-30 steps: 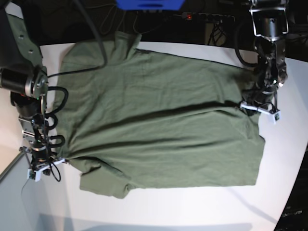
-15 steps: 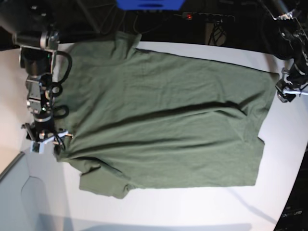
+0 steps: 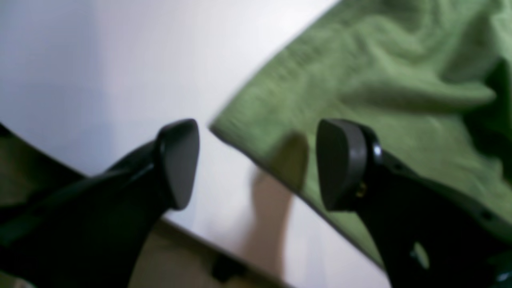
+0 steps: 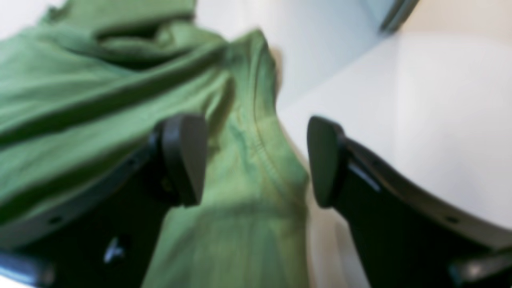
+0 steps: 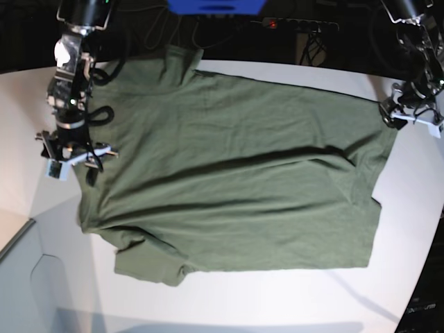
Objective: Layout the t-shirt on the table in an organized manner, then fold the t-shirt properly
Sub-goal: 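Slide both grippers along the shirt sides toward the collar, then grasp the collar-side corners with both grippers and lift the shirt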
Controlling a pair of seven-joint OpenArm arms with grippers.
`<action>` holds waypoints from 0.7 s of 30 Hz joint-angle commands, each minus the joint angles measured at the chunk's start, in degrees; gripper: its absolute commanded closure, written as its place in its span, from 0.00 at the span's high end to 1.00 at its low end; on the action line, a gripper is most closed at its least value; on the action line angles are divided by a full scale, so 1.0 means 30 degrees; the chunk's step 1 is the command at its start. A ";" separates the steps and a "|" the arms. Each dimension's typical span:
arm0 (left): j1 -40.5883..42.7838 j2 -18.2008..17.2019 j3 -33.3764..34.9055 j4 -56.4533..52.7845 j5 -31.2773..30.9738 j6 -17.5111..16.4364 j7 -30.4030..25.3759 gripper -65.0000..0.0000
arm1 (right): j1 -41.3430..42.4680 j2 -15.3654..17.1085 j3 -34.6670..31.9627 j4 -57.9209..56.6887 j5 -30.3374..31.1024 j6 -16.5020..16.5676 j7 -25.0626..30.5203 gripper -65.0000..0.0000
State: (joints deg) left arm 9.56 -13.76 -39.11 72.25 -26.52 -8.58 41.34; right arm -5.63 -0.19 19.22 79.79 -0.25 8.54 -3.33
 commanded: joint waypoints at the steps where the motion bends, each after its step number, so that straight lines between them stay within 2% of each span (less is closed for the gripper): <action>1: -0.0037 -0.0205 0.0364 0.0078 -0.0199 -0.0085 -0.0638 0.68 | -0.0161 -0.0070 -0.0005 0.0847 0.0069 0.0012 0.0393 0.58; 7: 0.0285 -0.0205 0.1038 -0.1182 -0.0199 -0.0056 -0.2250 0.66 | -0.2798 -0.1154 -0.0063 0.3250 0.0069 0.0012 0.0276 0.58; 11: 0.0256 -0.0205 0.0950 -0.1650 0.0504 -0.0085 -0.2250 0.49 | -0.4615 -0.1857 -0.0063 0.4715 0.0069 0.0012 0.0276 0.58; 15: 0.0314 -0.0088 0.0920 -0.1475 0.0973 -0.0085 -0.2279 0.37 | -0.6285 -0.2737 -0.0151 0.6298 0.0069 0.0012 0.0276 0.58; 21: 0.0314 -0.0088 0.0920 -0.1475 0.0973 -0.0085 -0.2132 0.36 | -0.8248 -0.2938 -0.1558 0.6854 0.0069 0.0012 0.0247 0.58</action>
State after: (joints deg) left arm 10.00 -13.78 -36.34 67.72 -23.77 -9.15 32.47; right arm -30.28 -9.02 14.33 99.39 -0.23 8.58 -4.08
